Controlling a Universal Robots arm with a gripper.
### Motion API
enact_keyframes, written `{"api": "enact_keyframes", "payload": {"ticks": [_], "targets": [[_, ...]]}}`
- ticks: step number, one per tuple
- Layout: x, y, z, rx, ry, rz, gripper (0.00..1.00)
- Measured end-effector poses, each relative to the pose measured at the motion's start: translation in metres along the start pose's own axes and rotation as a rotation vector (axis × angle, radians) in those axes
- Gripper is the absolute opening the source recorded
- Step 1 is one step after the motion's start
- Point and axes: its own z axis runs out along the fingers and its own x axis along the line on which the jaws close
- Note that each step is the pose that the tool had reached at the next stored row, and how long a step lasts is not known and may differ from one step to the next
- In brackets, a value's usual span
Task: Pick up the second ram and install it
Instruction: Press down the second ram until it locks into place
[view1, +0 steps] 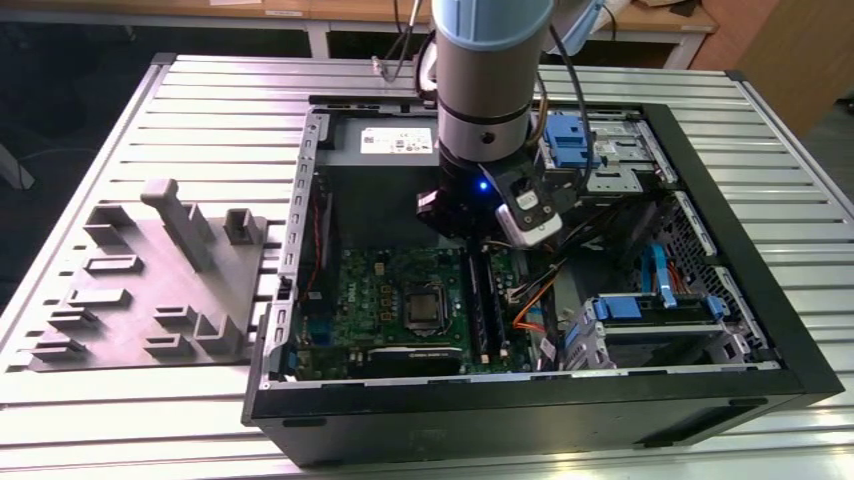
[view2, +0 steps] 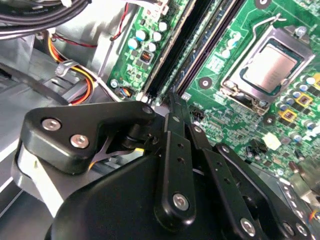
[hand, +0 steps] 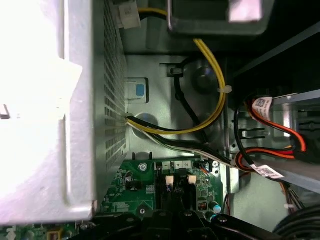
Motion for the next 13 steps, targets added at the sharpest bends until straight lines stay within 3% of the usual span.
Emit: {"api": "enact_keyframes", "payload": {"ticks": [6,13], "targets": [[-0.0005,0.0002,-0.0055,0.0001,0.0000,0.000,0.10],[-0.0006,0.0002,-0.0065,0.0001,0.0000,0.000,0.10]]}}
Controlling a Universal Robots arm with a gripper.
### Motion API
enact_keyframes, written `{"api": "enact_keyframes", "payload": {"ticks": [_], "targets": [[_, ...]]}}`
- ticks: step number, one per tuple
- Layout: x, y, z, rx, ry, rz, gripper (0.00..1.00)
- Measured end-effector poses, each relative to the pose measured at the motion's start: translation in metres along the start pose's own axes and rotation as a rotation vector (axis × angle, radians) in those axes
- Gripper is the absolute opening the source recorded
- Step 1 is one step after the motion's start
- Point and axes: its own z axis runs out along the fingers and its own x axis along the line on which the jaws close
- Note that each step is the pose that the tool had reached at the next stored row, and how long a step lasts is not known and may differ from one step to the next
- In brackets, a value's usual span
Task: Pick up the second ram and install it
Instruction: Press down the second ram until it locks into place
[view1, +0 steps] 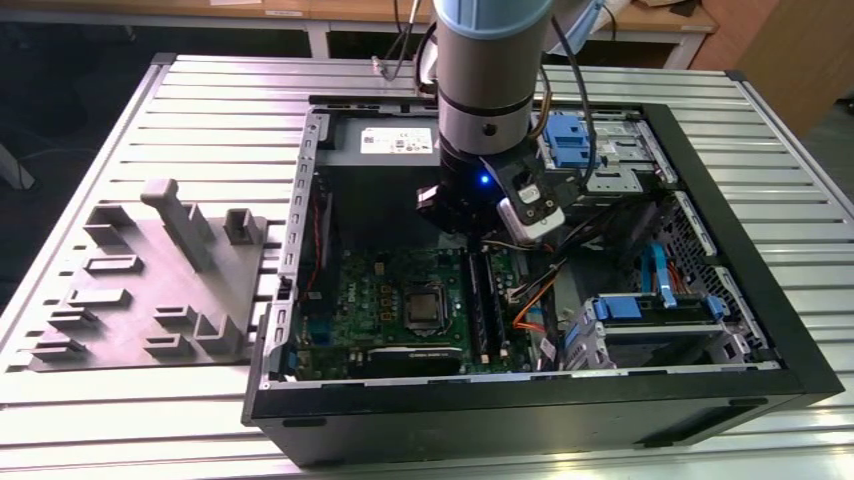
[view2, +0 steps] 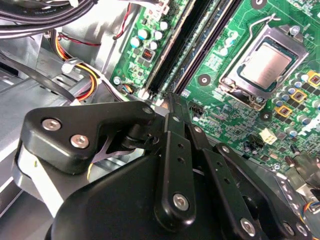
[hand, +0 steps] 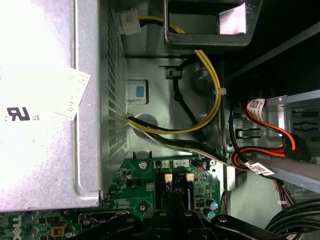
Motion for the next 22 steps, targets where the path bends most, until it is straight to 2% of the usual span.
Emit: {"api": "enact_keyframes", "payload": {"ticks": [5,10,15,22], "targets": [[0.0000,0.0000,-0.0001,0.0001,0.0001,0.000,0.10],[-0.0004,-0.0047,-0.0002,0.0026,0.0006,0.000,0.10],[-0.0009,-0.0139,-0.0005,0.0098,0.0008,0.000,0.10],[-0.0016,-0.0287,-0.0008,0.0125,0.0013,0.001,0.10]]}}
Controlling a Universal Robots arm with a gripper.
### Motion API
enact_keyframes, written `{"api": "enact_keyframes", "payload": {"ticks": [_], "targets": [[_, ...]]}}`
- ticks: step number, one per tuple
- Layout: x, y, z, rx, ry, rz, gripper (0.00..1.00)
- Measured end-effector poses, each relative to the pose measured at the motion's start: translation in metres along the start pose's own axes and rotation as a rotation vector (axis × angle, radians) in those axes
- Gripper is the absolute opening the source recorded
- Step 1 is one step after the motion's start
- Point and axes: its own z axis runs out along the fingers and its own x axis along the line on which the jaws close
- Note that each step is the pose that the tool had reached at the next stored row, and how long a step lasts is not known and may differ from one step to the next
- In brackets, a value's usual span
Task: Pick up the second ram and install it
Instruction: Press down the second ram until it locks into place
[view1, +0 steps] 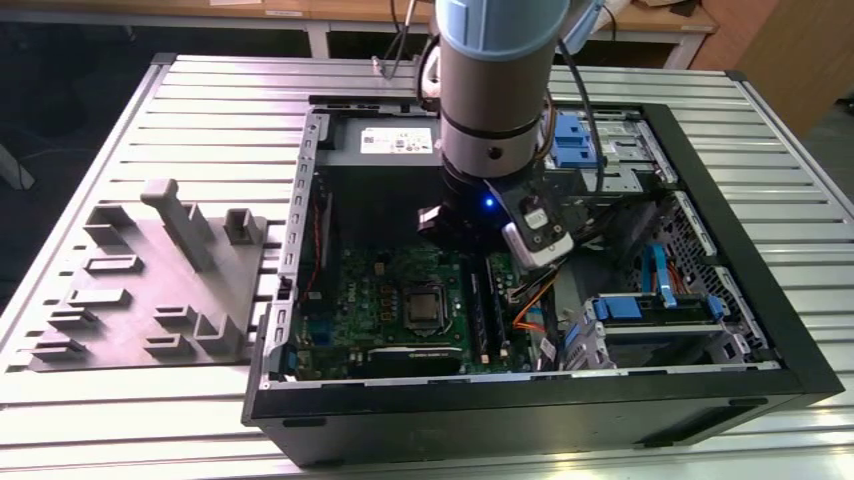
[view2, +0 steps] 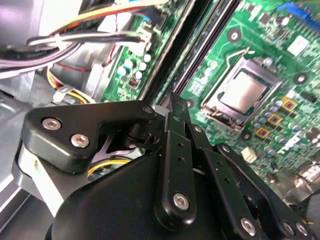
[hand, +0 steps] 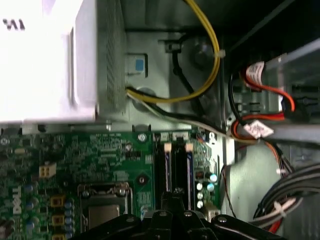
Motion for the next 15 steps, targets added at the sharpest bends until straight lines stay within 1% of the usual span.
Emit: {"api": "enact_keyframes", "payload": {"ticks": [15], "targets": [[-0.0015,-0.0342,0.0001,0.0022,0.0025,0.003,0.10]]}}
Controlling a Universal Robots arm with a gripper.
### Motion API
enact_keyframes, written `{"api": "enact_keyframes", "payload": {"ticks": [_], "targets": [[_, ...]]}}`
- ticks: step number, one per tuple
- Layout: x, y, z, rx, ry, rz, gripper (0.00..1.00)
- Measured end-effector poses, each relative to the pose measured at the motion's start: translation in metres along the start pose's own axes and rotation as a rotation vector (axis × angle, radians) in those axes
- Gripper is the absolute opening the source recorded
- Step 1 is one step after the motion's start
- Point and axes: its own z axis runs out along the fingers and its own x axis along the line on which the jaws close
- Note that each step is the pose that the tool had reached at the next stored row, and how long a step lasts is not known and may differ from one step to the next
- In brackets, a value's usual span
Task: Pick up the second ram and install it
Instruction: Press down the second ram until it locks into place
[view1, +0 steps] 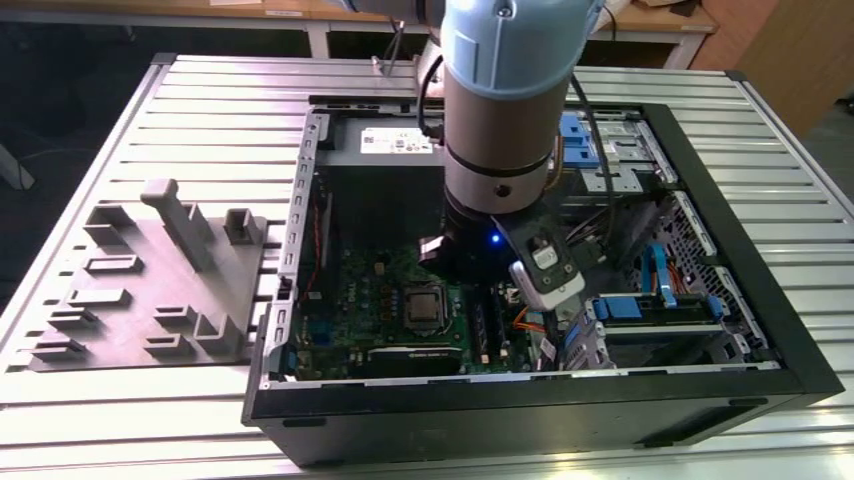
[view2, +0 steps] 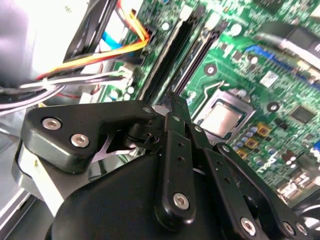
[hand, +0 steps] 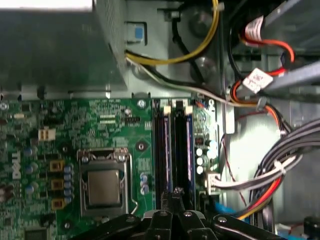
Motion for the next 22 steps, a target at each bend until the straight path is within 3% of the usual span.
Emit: {"api": "enact_keyframes", "payload": {"ticks": [9,16,22], "targets": [[-0.0016,-0.0166,-0.0001,0.0028,0.0026,0.001,0.10],[-0.0046,-0.0215,0.0000,0.0125,0.0048,0.004,0.10],[-0.0061,-0.0283,0.0002,0.0150,0.0050,0.008,0.10]]}}
